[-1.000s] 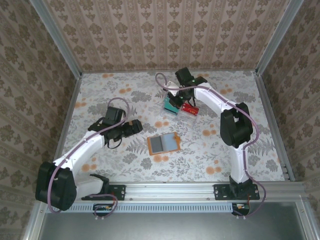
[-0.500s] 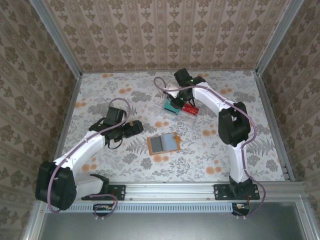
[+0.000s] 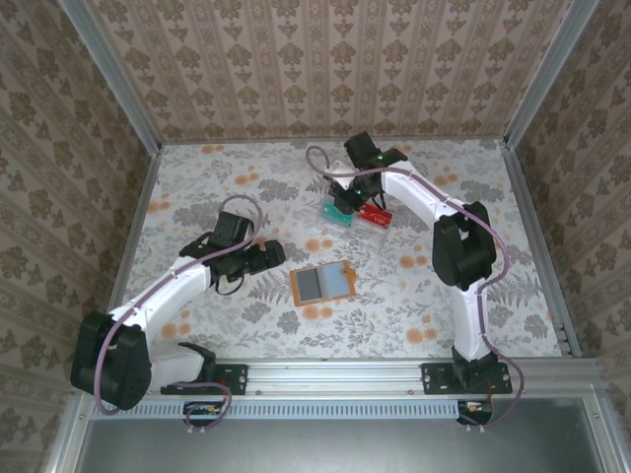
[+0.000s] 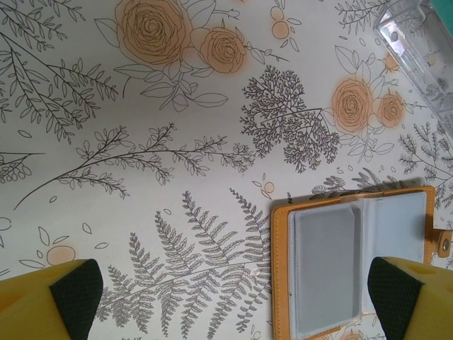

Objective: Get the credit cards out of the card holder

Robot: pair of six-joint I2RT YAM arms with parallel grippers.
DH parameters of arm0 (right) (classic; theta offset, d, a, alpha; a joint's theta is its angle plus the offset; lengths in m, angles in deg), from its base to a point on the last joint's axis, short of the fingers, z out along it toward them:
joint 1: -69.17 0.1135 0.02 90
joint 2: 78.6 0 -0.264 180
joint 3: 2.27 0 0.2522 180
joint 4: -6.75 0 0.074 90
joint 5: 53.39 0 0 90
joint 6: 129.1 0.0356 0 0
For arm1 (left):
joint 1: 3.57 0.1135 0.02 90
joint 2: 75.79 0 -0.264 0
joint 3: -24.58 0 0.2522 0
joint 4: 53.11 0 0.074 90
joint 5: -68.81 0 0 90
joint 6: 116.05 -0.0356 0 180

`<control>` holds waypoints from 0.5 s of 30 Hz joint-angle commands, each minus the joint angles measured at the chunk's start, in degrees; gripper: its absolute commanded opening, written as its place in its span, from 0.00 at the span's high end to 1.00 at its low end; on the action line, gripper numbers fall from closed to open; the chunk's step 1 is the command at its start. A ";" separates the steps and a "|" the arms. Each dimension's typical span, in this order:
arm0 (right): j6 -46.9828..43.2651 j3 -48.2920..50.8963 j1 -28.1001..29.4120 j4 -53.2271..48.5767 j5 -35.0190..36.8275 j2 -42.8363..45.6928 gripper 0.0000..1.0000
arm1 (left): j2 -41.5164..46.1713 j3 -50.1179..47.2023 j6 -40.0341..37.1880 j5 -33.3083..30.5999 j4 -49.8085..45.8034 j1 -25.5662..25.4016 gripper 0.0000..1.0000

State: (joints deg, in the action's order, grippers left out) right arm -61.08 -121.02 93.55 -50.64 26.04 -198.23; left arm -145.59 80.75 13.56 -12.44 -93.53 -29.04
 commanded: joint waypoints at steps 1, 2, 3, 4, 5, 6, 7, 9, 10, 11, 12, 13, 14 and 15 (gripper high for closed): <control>12.18 5.71 0.61 5.60 3.37 9.63 0.57 | 0.85 0.95 0.81 -0.10 -0.49 -0.36 0.00; 14.90 9.02 0.97 7.74 3.70 11.67 0.55 | 1.27 0.51 1.24 0.01 0.07 -0.31 0.00; 17.97 12.85 1.51 10.23 3.44 14.17 0.54 | 1.78 -0.07 1.72 0.06 0.87 -0.35 0.00; 21.03 16.92 2.15 12.38 3.21 16.66 0.52 | 2.24 -0.67 2.12 0.29 1.66 -0.20 0.00; 23.19 19.99 2.80 14.51 2.86 18.58 0.50 | 2.59 -1.16 2.24 0.47 2.34 -0.06 0.00; 26.32 22.75 3.56 15.57 2.74 20.60 0.48 | 2.84 -1.36 2.27 0.66 2.60 0.19 0.00; 28.76 25.31 4.43 16.13 1.71 22.37 0.47 | 3.09 -1.46 2.18 0.59 2.47 0.27 0.00; 31.18 28.82 6.55 15.73 -2.44 24.55 0.49 | 3.59 -1.56 1.89 0.34 1.81 0.76 0.00; 31.90 30.25 8.18 15.03 -3.04 25.33 0.48 | 3.94 -1.72 2.02 0.15 1.41 1.07 0.00; 32.52 31.30 9.69 14.24 -2.64 25.81 0.48 | 4.35 -1.96 2.06 0.04 1.26 1.42 0.00; 33.52 32.42 11.44 13.66 -2.02 26.30 0.47 | 4.88 -2.41 2.20 -0.11 1.23 1.78 0.00; 34.75 33.42 13.16 13.23 -1.71 26.59 0.47 | 5.47 -3.04 2.45 -0.29 1.32 2.24 0.00; 35.94 34.31 14.61 13.20 -1.20 26.75 0.45 | 5.93 -3.44 2.69 -0.55 1.23 2.65 0.00; 37.18 35.40 16.32 13.37 0.45 27.07 0.43 | 6.44 -3.92 2.83 -0.67 1.09 3.11 0.00</control>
State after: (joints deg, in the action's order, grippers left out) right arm -30.57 -88.11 106.73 -36.98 25.71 -172.81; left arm -140.87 78.22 15.09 -12.26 -92.15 -26.88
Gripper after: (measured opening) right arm 0.559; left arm 0.993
